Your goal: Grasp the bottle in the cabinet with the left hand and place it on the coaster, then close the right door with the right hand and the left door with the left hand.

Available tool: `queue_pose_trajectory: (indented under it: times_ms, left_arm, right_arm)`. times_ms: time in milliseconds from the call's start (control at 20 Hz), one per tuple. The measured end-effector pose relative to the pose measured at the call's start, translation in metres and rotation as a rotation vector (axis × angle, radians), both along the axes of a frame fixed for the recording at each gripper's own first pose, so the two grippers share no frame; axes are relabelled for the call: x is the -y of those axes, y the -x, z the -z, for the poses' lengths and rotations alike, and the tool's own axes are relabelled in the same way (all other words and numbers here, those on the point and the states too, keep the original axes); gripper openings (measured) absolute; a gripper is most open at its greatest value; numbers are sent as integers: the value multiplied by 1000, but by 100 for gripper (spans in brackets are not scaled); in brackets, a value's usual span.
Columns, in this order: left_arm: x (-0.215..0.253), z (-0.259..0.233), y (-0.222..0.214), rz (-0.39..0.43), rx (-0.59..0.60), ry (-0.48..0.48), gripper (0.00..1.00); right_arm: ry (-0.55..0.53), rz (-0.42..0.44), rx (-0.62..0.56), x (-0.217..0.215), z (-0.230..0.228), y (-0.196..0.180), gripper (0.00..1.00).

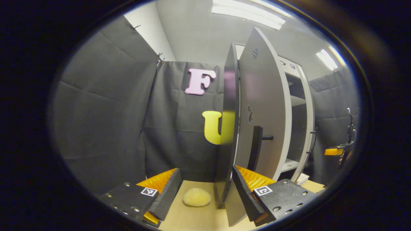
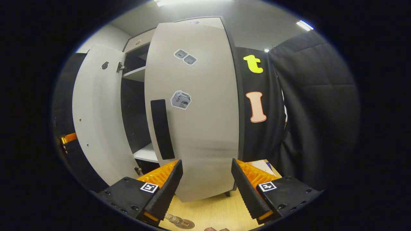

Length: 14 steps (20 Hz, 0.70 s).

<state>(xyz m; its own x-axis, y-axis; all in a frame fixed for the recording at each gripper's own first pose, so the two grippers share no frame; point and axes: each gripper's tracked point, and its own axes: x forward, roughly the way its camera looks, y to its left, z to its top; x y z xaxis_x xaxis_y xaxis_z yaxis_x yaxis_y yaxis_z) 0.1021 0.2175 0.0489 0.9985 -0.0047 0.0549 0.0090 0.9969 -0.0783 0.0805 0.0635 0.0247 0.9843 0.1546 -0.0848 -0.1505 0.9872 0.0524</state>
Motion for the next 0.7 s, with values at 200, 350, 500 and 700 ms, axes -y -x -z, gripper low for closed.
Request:
queue_pose_trajectory:
  times_ms: [200,350,500,700]
  left_arm:
    - [7,-13,-15,34,10,-39,93]
    - [11,-17,-20,46,10,-55,93]
    - [17,-15,-22,73,10,-61,92]
    - [19,-13,-23,71,6,-62,92]
  right_arm:
    - [-4,37,-44,14,25,10,97]
    - [-51,68,-79,20,36,10,98]
    - [-83,91,-75,22,34,8,98]
    - [-52,96,-57,25,33,8,97]
